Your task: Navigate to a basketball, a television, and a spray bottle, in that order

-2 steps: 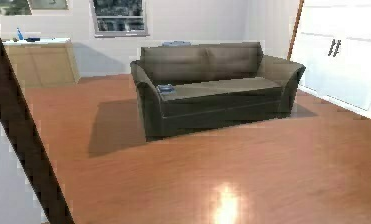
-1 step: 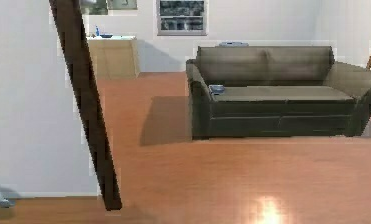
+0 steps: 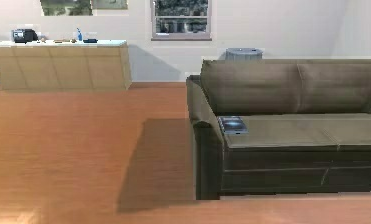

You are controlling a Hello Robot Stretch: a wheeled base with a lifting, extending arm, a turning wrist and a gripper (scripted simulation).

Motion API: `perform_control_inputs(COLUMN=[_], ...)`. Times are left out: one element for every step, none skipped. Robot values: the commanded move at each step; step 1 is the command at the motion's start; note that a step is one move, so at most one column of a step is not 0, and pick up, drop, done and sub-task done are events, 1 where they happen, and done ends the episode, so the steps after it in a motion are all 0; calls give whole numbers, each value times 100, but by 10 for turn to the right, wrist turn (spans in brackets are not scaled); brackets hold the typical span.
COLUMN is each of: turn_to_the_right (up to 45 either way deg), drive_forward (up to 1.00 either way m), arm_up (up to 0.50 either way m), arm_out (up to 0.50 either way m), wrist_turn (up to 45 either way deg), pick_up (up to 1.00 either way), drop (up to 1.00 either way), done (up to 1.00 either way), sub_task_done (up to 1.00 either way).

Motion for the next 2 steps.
perform_control_inputs(turn_to_the_right=[-180, 0], drive_forward=[0, 80], arm_up=[0, 0], arm_out=[0, 0], wrist_turn=[0, 0], pick_up=[0, 0], drop=[0, 0], done=[0, 0], sub_task_done=[0, 0])
